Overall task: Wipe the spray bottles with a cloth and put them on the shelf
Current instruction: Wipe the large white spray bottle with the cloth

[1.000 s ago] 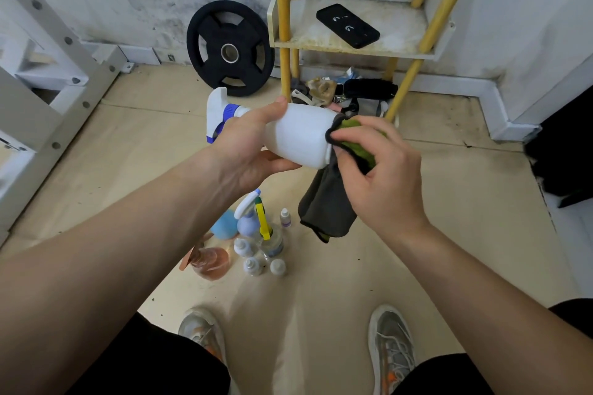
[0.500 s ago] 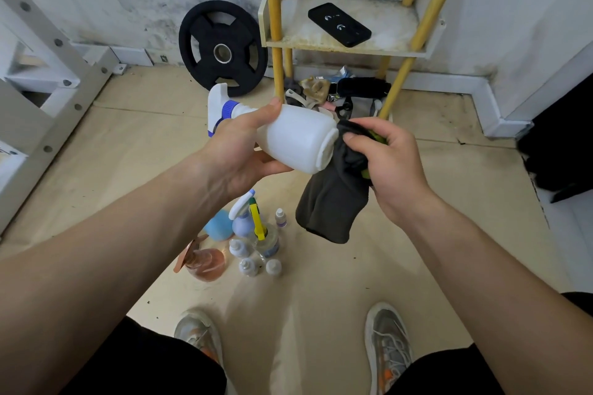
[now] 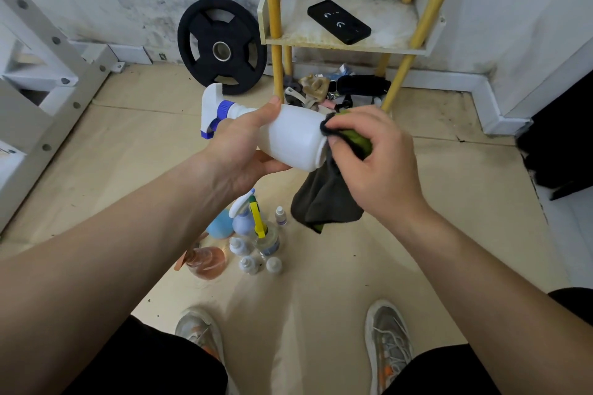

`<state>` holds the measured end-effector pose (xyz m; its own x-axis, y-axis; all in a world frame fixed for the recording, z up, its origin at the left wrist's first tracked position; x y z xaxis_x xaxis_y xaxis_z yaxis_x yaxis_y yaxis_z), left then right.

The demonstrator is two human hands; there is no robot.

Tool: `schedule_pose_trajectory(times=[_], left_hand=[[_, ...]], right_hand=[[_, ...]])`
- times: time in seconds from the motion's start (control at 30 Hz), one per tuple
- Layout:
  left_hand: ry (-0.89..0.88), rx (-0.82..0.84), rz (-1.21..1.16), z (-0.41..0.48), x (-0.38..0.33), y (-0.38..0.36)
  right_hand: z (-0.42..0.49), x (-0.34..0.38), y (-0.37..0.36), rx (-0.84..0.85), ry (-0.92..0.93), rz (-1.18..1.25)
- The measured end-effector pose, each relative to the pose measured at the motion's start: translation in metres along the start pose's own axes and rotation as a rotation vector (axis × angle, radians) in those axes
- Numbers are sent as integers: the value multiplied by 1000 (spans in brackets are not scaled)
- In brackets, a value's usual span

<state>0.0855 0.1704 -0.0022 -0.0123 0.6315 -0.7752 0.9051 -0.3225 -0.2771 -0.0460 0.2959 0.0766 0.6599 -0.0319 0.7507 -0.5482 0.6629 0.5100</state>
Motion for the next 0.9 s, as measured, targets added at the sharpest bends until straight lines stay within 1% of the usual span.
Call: schedule_pose_trajectory(times=[0.23, 0.3, 0.4, 0.53, 0.67, 0.9], left_hand=[[-6, -108, -39, 3, 1, 13], [-1, -112, -42, 5, 1, 15], [9, -93, -31, 7, 2, 14], [18, -85, -25, 8, 3, 15], [24, -69, -21, 11, -1, 16], [55, -7, -2, 9, -2, 7]], right_hand=[[-28, 25, -30, 30, 221, -267], [-32, 26, -34, 34, 245, -307], [-34, 23, -33, 15, 222, -290], [-35, 8, -29, -6, 121, -154], [-33, -18, -27, -6, -101, -4], [-28, -48, -21, -47, -419, 185]])
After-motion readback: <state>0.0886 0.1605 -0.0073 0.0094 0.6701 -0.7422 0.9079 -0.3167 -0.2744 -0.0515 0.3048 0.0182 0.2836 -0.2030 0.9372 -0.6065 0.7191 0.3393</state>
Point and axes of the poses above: each hand's wrist, its own z-axis towards the middle knuckle, its own y-axis out of the back of the hand, x = y × z, the point moved 10 cm from there along z, towards the middle knuckle, and after that the axes turned 1 degree about -y, right-handed, at the moved point
